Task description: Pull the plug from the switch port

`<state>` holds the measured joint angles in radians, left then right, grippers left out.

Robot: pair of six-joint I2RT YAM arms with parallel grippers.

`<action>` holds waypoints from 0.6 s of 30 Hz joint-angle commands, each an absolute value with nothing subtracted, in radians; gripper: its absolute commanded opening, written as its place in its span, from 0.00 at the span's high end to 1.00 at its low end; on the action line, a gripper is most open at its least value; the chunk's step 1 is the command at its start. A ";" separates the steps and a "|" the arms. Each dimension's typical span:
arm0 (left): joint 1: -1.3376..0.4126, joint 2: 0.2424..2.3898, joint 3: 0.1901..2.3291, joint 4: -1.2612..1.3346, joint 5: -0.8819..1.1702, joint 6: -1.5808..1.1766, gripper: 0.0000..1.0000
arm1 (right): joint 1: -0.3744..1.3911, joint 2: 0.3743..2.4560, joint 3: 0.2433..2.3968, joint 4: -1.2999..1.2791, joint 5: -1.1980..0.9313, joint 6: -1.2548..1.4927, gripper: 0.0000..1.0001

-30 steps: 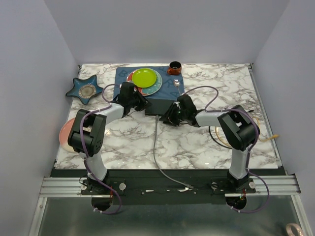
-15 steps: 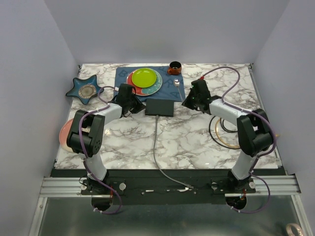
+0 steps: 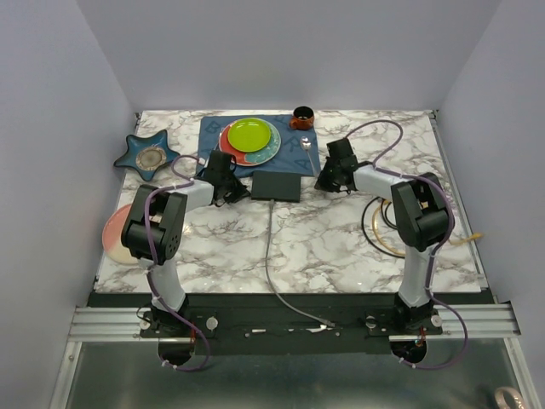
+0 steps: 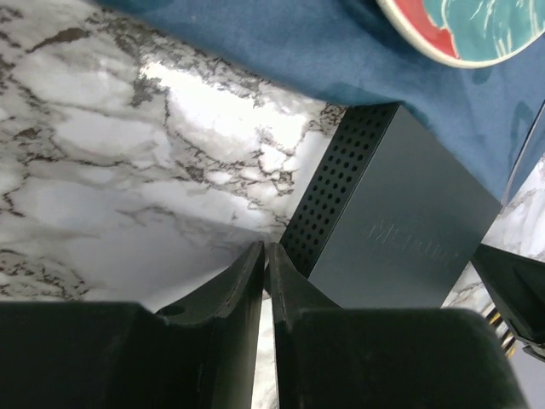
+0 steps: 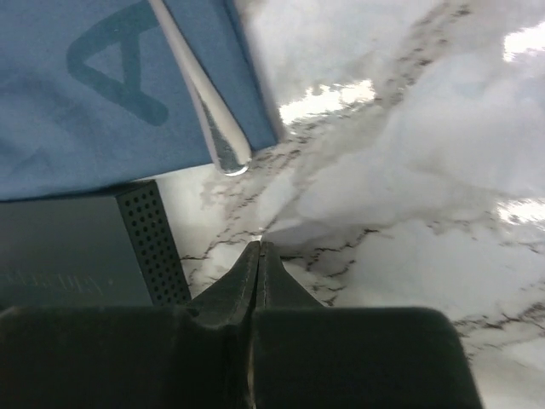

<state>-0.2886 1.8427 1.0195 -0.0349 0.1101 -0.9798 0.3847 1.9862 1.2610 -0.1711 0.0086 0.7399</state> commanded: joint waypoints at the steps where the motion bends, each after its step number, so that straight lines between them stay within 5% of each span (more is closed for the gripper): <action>1: -0.307 1.878 1.037 -0.009 0.136 -0.989 0.77 | 0.422 2.051 1.304 -0.195 -0.063 0.723 0.94; 18: -0.442 1.727 0.807 0.138 0.173 -1.055 0.78 | 0.540 1.893 1.051 -0.095 -0.081 0.741 0.94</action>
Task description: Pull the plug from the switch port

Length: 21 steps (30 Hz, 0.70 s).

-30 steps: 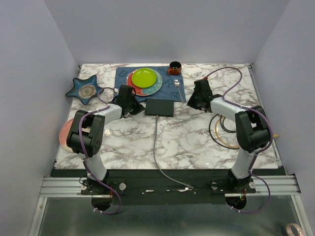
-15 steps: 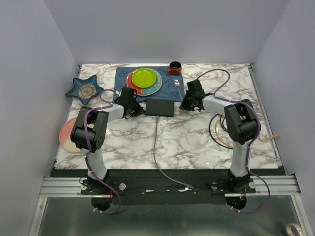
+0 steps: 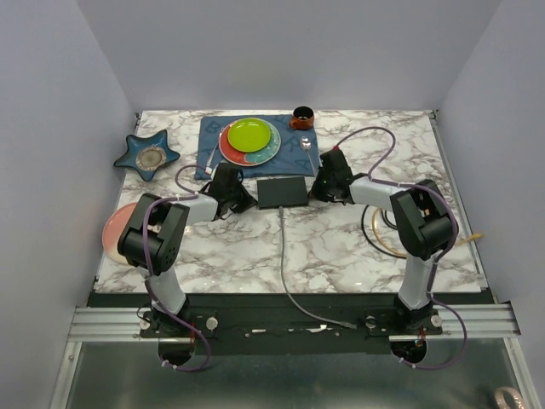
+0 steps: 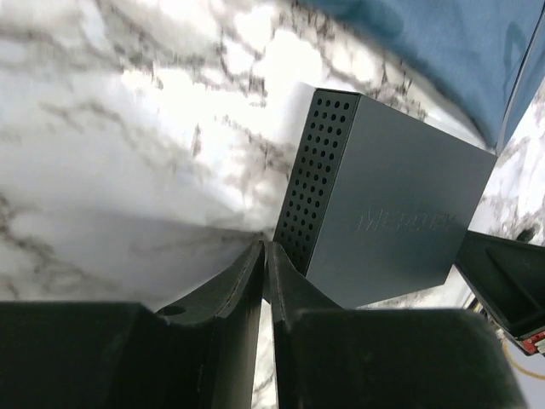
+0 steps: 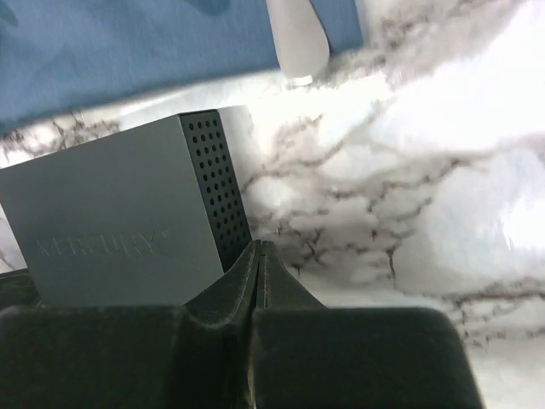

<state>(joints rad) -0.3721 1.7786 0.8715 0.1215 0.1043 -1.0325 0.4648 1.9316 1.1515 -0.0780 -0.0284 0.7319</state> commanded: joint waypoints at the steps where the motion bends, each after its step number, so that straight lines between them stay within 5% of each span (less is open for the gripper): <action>1: -0.446 1.718 0.795 0.146 0.173 -1.055 0.78 | 0.554 1.881 1.037 -0.092 -0.077 0.744 0.94; 13: -0.453 1.522 0.669 0.057 0.057 -1.008 0.75 | 0.627 1.714 0.909 -0.159 0.108 0.776 0.92; 21: -0.439 1.284 0.612 -0.035 -0.149 -0.982 0.49 | 0.614 1.553 0.982 -0.227 0.213 0.704 0.81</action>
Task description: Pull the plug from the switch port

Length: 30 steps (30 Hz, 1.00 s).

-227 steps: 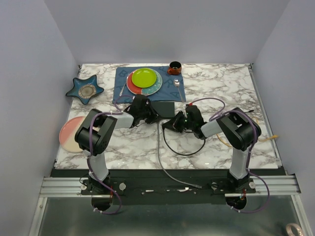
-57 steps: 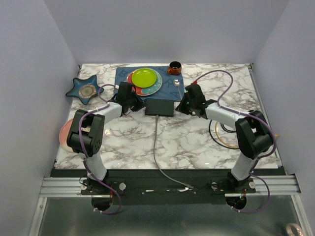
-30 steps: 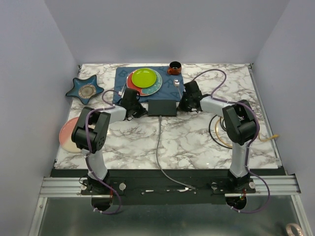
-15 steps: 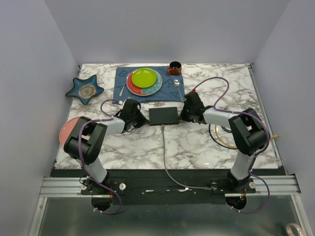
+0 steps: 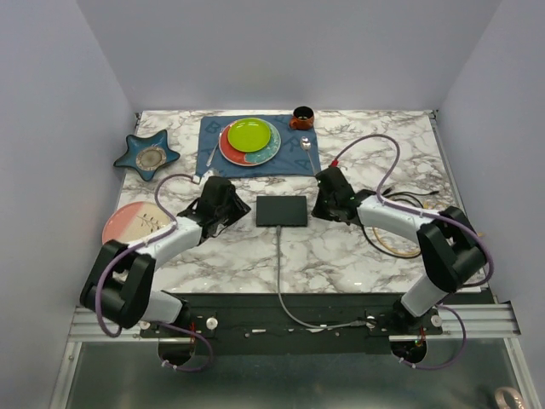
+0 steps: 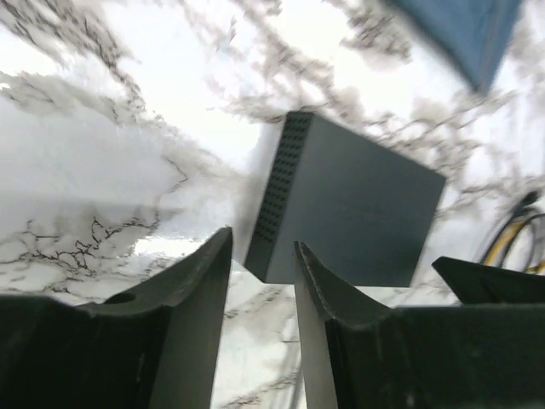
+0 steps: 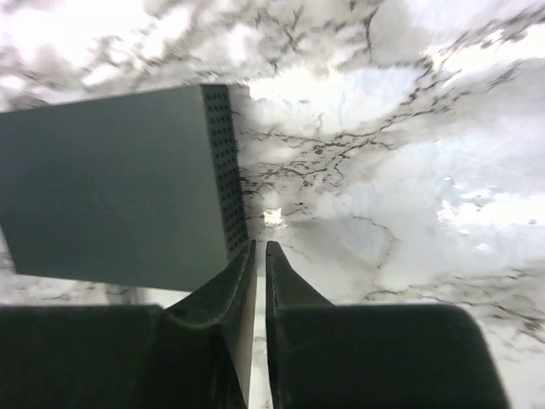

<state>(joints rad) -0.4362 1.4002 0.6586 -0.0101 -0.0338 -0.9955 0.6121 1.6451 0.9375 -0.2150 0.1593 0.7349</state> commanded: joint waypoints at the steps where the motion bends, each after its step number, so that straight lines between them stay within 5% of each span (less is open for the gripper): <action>1: -0.439 1.244 0.595 -0.008 -0.126 -0.989 0.47 | 0.614 1.546 0.980 -0.212 0.168 0.704 0.81; 8: -0.448 1.244 0.381 0.486 0.233 -1.124 0.49 | 0.614 1.647 0.994 -0.051 -0.113 0.709 0.89; 16: -0.541 1.382 0.325 0.771 0.258 -1.173 0.47 | 0.614 1.764 1.040 0.049 -0.247 0.716 0.91; 24: -0.581 1.473 0.385 0.658 0.226 -1.216 0.21 | 0.614 1.839 1.049 0.037 -0.265 0.726 0.91; 25: -0.584 1.476 0.387 0.638 0.215 -1.219 0.02 | 0.612 1.841 1.048 0.035 -0.261 0.724 0.91; 30: -0.594 1.468 0.393 0.592 0.178 -1.218 0.01 | 0.612 1.848 1.051 0.034 -0.255 0.719 0.91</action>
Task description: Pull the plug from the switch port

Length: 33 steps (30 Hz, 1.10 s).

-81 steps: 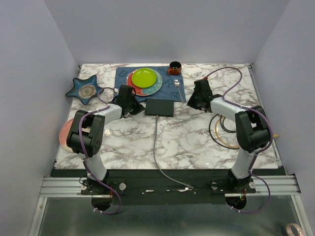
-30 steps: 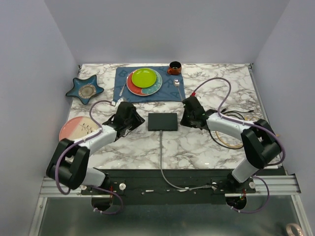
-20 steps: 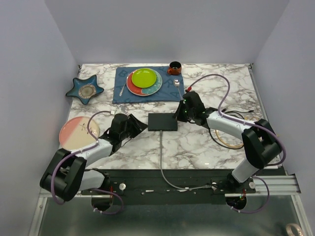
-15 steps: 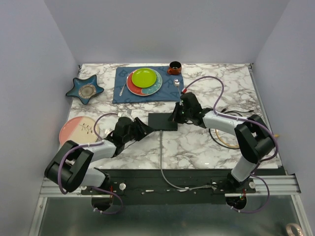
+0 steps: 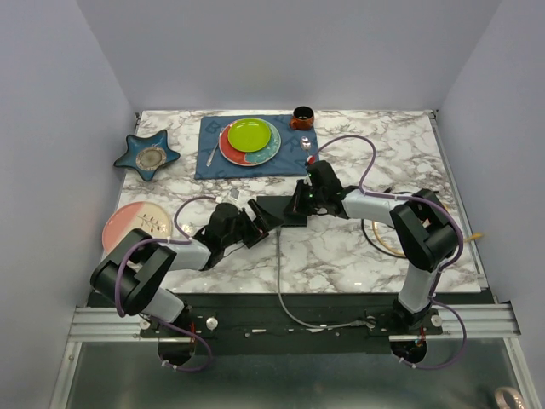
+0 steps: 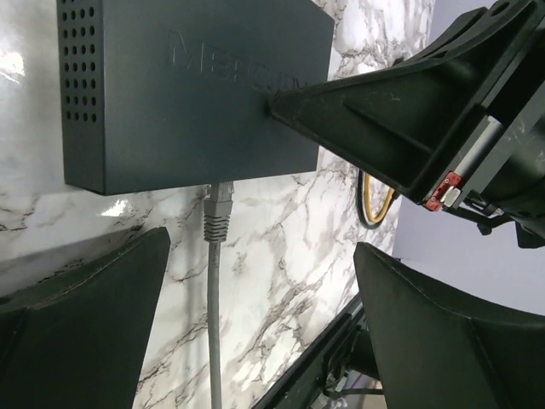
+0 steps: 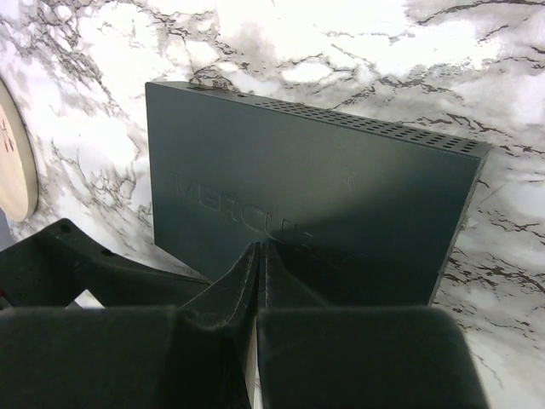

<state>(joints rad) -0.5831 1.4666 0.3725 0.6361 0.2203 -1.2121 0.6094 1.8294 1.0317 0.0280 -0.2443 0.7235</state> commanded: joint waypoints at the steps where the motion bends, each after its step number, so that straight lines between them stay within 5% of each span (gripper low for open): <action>1: -0.598 1.471 0.397 0.588 0.173 -1.221 0.02 | 0.614 1.848 1.051 0.034 -0.250 0.719 0.91; 13: -0.627 1.626 0.376 0.760 0.129 -1.365 0.41 | 0.612 1.830 1.078 -0.066 -0.129 0.723 0.93; 33: -0.653 1.704 0.353 0.854 -0.055 -1.483 0.56 | 0.612 1.853 1.062 -0.071 -0.138 0.738 0.94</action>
<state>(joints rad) -0.6361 1.6855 0.3454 0.8631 0.0227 -1.4754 0.6094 1.8309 1.0595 -0.0246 -0.1688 0.7338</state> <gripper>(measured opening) 0.451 0.067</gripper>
